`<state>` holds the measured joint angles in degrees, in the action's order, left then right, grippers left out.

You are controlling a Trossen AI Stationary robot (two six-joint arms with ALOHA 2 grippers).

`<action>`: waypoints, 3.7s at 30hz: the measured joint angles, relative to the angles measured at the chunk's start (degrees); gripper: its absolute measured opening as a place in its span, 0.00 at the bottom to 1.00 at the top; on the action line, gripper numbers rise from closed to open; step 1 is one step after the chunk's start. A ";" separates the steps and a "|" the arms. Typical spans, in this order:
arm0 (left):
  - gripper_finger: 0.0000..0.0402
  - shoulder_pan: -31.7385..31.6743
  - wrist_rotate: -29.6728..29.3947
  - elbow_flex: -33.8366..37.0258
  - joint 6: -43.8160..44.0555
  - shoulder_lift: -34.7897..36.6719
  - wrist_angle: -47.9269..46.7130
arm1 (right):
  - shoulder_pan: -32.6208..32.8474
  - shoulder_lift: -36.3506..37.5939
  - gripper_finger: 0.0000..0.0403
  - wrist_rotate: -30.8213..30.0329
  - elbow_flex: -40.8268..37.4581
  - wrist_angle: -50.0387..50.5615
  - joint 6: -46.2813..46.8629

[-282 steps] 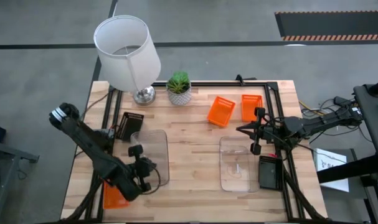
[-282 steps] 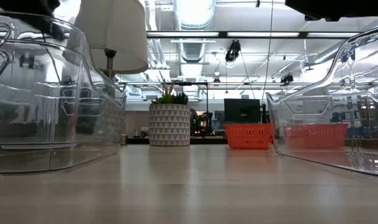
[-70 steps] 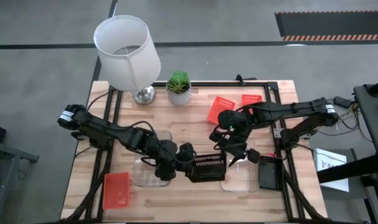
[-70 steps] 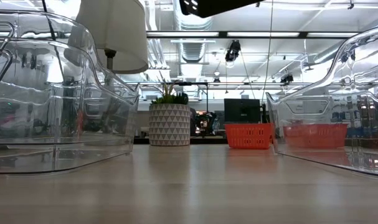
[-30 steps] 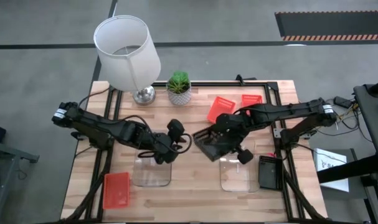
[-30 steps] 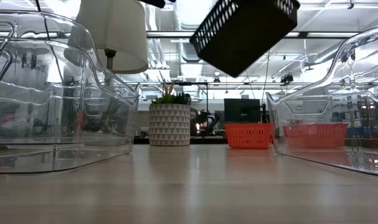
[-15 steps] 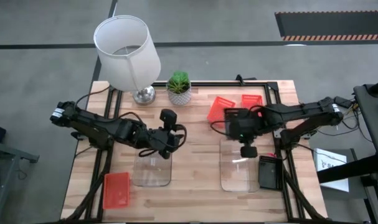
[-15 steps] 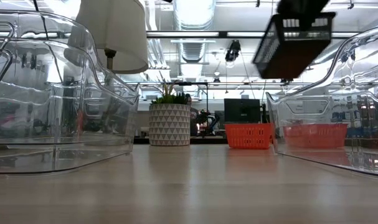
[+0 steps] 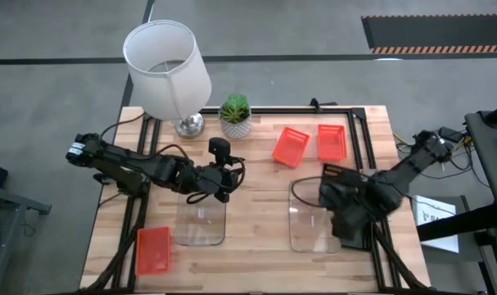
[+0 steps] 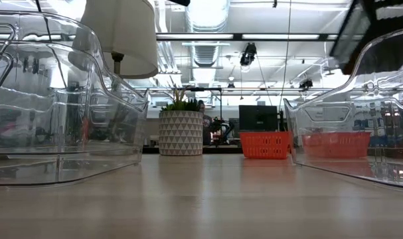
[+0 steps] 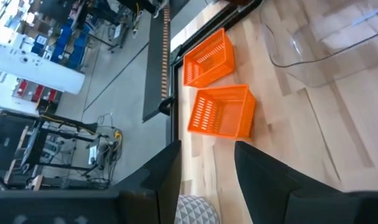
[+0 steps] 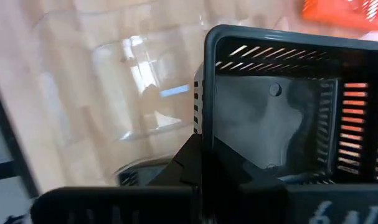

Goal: Stack baskets by color
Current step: Stack the left black bin on the right stacked black bins

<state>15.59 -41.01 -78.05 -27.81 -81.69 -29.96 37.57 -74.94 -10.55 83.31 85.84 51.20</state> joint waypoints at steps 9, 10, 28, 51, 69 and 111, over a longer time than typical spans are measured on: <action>0.33 -0.24 -0.02 1.44 -0.02 0.00 3.43 | 16.40 -1.23 0.02 3.27 -0.07 0.05 18.57; 0.33 -0.24 -0.01 1.71 -0.01 -0.01 3.88 | 18.10 -1.60 0.02 3.25 -0.09 0.05 18.75; 0.33 -0.24 0.00 1.85 0.22 -0.02 5.22 | 30.88 -18.03 0.02 3.11 -1.60 -1.35 28.29; 0.33 -0.24 0.02 2.42 0.17 -0.02 5.49 | 32.19 -23.45 0.02 1.38 -4.25 -2.99 28.72; 0.33 -0.24 0.02 2.48 0.09 -0.02 5.52 | 32.15 -22.99 0.20 2.94 -4.15 -3.88 30.64; 0.33 -0.24 0.04 3.31 0.20 -0.02 5.46 | 30.00 -22.95 0.25 3.00 -1.30 -3.89 38.23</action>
<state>15.35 -40.97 -74.74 -27.62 -81.71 -24.50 67.57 -97.89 -7.55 82.01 81.94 89.43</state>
